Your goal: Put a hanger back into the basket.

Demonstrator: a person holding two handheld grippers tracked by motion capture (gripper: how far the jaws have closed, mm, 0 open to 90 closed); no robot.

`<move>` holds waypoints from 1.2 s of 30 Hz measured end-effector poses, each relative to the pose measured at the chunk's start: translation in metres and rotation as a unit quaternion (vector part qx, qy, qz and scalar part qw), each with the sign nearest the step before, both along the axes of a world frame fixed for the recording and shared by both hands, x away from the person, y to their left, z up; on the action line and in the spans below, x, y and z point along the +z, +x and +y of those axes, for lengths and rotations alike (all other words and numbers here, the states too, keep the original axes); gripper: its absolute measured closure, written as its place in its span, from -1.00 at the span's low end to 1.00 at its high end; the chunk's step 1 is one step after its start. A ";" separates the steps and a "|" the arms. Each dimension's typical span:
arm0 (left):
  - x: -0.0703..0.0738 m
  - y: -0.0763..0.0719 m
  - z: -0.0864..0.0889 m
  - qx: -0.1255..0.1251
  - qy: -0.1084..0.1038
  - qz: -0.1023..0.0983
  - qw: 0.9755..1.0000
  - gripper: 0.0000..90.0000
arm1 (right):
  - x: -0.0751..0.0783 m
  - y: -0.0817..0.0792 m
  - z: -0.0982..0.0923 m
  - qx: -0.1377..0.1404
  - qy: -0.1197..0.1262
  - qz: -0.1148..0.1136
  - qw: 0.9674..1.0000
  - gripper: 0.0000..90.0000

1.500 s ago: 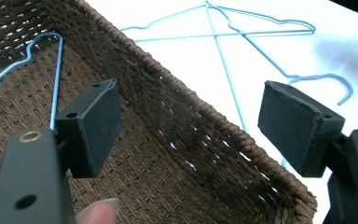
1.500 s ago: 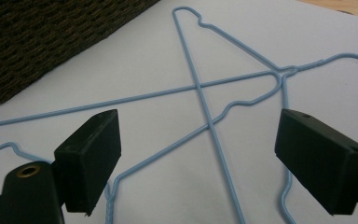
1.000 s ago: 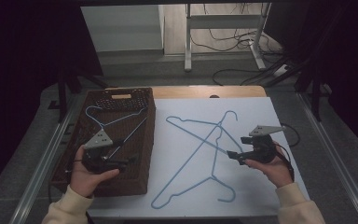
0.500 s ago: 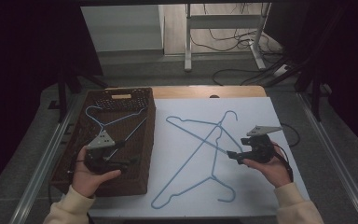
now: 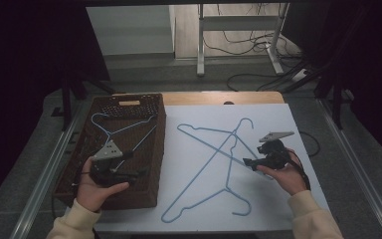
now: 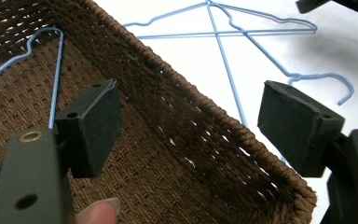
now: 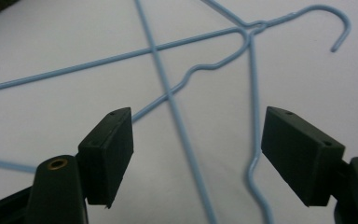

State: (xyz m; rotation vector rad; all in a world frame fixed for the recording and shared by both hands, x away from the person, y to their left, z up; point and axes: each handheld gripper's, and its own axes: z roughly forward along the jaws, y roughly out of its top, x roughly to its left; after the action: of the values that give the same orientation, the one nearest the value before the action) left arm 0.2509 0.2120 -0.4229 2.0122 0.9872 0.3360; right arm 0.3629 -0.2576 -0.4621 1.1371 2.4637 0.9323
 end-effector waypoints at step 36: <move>0.001 0.001 0.001 -0.006 -0.003 -0.002 1.000 -0.50 | -0.028 0.097 0.029 -0.007 -0.138 0.098 0.986 0.46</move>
State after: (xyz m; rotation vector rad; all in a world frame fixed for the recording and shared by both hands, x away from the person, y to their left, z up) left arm 0.2517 0.2128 -0.4218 2.0101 0.9725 0.3299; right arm 0.4601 -0.2283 -0.4900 1.1963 2.6301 0.4726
